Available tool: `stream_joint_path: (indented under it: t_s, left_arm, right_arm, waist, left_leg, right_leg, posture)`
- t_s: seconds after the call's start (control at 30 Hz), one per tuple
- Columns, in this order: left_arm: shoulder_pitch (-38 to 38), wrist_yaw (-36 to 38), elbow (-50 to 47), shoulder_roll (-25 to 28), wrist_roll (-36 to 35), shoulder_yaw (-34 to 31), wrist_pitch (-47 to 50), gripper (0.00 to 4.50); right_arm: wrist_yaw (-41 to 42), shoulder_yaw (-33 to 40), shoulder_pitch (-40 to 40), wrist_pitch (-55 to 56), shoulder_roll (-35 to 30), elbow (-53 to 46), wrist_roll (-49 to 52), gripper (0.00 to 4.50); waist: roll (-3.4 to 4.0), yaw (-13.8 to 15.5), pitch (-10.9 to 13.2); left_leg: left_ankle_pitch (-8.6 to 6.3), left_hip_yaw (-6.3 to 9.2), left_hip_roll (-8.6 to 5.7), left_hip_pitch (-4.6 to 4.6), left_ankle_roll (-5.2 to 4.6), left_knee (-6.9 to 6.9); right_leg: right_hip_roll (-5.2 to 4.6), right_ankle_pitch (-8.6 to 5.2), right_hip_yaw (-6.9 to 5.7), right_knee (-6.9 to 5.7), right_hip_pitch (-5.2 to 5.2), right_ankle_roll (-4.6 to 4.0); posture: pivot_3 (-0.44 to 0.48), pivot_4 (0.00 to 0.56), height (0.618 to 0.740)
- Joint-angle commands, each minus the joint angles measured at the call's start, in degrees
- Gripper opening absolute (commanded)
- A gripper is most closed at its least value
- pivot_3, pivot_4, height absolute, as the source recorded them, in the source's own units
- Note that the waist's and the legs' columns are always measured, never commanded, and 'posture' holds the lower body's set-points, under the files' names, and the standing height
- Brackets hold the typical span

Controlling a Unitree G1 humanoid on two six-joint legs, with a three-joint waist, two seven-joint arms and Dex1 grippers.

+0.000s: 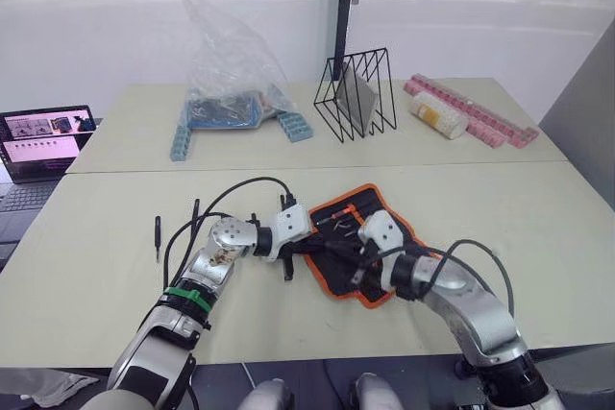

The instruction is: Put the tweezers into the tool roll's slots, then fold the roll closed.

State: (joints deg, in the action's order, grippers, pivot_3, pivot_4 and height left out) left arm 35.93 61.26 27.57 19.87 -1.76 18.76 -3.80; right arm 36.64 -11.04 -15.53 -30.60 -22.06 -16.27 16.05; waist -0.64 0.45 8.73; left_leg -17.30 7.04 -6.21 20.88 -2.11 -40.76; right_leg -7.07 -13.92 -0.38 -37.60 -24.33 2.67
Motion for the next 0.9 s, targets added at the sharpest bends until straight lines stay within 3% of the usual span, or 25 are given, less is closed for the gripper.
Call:
stream_joint_path:
  t_s: [0.03, 0.17, 0.67, 0.9]
  left_arm:
    - [-1.48, 0.36, 2.74, 0.91, 3.16, 2.05, 0.19, 0.01]
    - [-0.57, 0.23, 3.48, 0.87, 3.11, 1.64, -0.17, 0.01]
    - [-0.05, 0.21, 5.04, 0.25, 3.27, 1.89, -0.99, 0.01]
    - [0.49, 0.28, 6.29, 0.27, 3.41, 1.95, -1.87, 0.01]
  right_arm:
    - [-0.43, -1.18, -1.24, 2.74, 1.37, 3.26, -1.64, 0.0]
    - [-0.58, -3.3, -0.93, 4.15, 0.82, 7.12, -5.24, 0.0]
    - [-0.18, -4.75, 6.69, -0.97, -2.78, 1.92, -6.47, 0.0]
    - [1.41, -3.2, 11.43, -6.26, -6.15, -6.57, -2.73, 0.0]
  waist:
    - [0.01, 0.0, -0.01]
    - [0.01, -0.01, -0.03]
    - [0.0, 0.06, -0.45]
    - [-0.07, 0.25, -0.56]
  left_leg:
    - [0.0, 0.0, 0.0, 0.0, 0.0, 0.01]
    - [0.0, 0.0, 0.0, 0.0, 0.0, 0.01]
    - [-0.02, 0.0, 0.01, -0.15, -0.03, 0.04]
    - [-0.19, 0.0, 0.01, -0.17, -0.32, 0.05]
  right_leg:
    - [0.0, 0.0, 0.0, -0.01, -0.01, 0.0]
    - [0.0, 0.0, 0.01, -0.02, -0.02, 0.0]
    - [0.02, 0.0, 0.01, 0.01, 0.14, 0.0]
    - [0.02, -0.01, 0.0, 0.08, 0.17, 0.01]
  posture:
    - [0.0, 0.15, 0.724]
    - [0.0, 0.15, 0.724]
    - [0.0, 0.15, 0.724]
    - [0.0, 0.15, 0.724]
